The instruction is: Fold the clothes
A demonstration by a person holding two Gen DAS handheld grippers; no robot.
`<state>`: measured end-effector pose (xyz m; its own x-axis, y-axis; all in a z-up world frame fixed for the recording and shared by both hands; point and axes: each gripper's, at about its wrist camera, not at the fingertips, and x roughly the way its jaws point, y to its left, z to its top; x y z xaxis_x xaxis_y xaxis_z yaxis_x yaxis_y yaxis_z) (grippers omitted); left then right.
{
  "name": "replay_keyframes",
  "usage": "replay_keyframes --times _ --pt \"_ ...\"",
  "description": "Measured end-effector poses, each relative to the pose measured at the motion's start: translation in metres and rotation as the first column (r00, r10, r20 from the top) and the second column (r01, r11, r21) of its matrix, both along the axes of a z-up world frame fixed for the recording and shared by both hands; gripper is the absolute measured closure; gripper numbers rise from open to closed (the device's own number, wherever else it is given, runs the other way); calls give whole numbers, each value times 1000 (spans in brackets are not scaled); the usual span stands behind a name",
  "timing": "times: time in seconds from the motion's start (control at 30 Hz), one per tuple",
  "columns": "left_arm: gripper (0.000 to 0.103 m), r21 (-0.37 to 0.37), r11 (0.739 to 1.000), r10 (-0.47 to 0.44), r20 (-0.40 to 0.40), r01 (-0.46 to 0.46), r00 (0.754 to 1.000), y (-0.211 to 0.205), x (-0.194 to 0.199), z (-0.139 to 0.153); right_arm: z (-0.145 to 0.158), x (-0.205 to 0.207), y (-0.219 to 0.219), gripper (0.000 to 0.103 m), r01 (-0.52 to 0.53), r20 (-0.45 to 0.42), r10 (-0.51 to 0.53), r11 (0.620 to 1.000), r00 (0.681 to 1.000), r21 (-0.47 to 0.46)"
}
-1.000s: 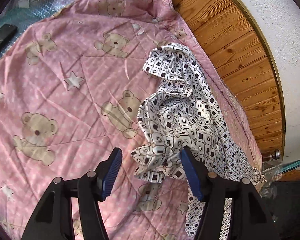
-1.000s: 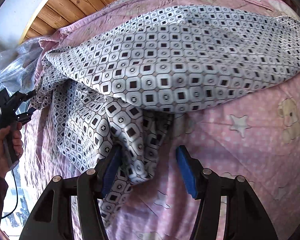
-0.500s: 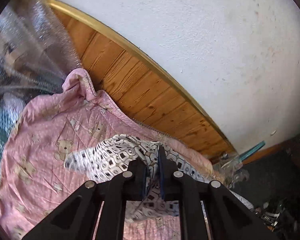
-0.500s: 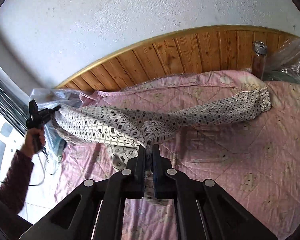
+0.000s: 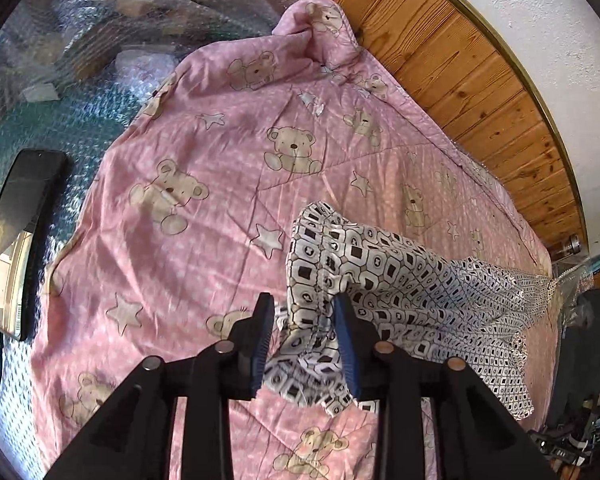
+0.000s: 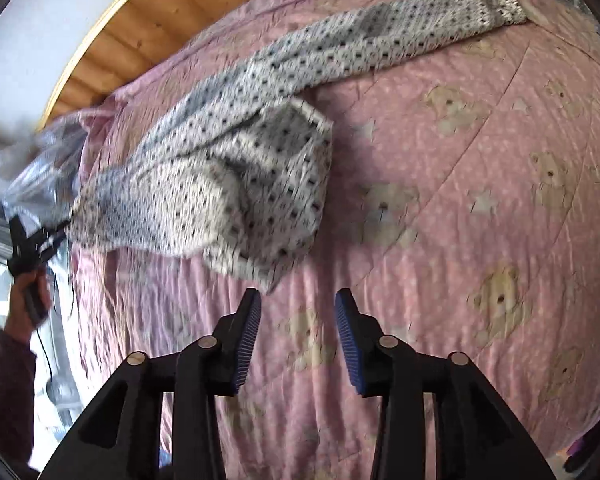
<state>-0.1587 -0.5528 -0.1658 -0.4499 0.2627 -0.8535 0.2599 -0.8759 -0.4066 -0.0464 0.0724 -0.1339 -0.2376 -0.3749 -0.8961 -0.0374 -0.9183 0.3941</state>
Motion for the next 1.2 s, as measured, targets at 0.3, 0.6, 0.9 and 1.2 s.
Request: replay_keyframes --times 0.3,0.6,0.9,1.2 --pt "56 85 996 29 -59 -24 998 40 43 35 -60 -150 -50 56 -99 -27 102 989 994 108" --pt "56 103 994 -24 4 24 1000 88 -15 -17 101 -37 43 101 160 -298 -112 977 948 143" --pt "56 104 994 -21 60 14 998 83 -18 -45 22 57 152 72 333 -52 -342 851 938 406" --pt "56 92 995 23 56 -28 998 79 45 -11 -12 -23 199 52 408 -116 -392 893 912 188"
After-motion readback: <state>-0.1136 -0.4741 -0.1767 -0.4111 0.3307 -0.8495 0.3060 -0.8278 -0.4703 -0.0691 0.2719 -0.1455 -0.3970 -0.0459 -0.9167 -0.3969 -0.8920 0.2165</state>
